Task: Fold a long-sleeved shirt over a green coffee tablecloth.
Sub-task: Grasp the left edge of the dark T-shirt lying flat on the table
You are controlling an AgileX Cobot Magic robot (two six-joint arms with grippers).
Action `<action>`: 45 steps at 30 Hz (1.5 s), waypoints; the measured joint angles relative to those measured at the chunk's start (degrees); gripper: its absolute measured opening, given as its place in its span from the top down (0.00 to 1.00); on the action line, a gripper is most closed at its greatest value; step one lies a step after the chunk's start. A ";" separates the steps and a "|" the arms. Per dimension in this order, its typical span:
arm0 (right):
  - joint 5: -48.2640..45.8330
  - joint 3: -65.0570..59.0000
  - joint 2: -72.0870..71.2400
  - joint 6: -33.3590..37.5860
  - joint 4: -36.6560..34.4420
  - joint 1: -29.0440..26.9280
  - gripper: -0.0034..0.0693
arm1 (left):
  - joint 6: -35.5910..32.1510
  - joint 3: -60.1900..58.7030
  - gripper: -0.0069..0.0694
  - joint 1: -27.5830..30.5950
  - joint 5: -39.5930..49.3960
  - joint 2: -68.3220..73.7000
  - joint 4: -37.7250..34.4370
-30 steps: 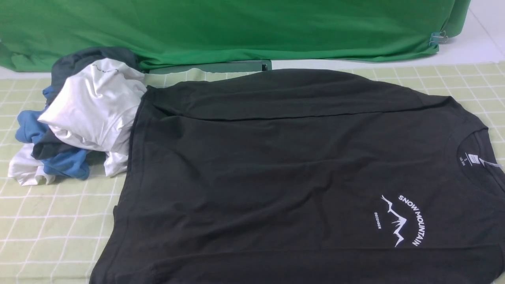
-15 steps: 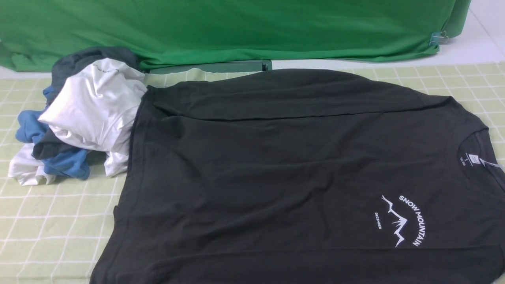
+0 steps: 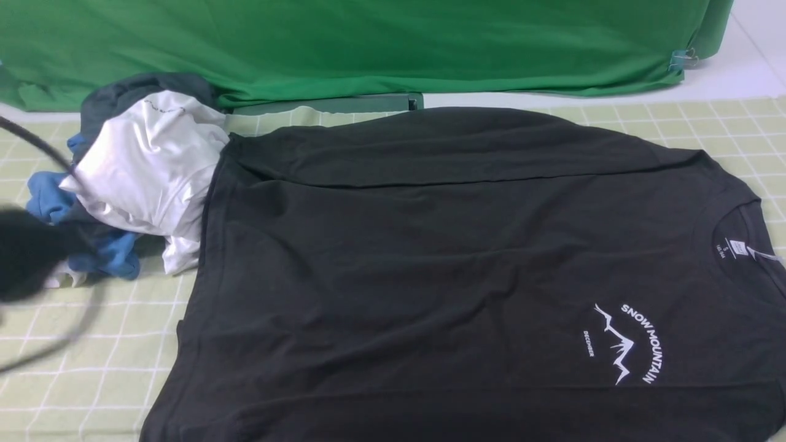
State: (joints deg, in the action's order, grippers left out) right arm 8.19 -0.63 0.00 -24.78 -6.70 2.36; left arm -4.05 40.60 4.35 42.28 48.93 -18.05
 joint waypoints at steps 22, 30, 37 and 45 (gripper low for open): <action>-41.78 39.95 36.28 20.83 -0.08 25.80 0.95 | 12.77 -4.81 0.83 -23.22 6.43 19.68 17.67; -42.16 39.85 40.50 20.95 -0.18 30.87 0.95 | 11.74 -4.81 0.49 -23.22 3.66 29.11 18.39; -41.43 39.49 40.45 21.01 -0.18 31.23 0.95 | 11.47 -4.81 0.33 -23.22 -0.72 33.24 17.42; -41.43 39.49 40.45 21.86 -0.18 31.23 0.94 | 11.41 -4.81 0.51 -23.22 -0.71 35.61 16.25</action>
State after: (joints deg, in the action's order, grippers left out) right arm -33.24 38.86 40.45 -2.92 -6.89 33.59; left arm 7.36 35.79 -18.87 41.57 84.54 -1.81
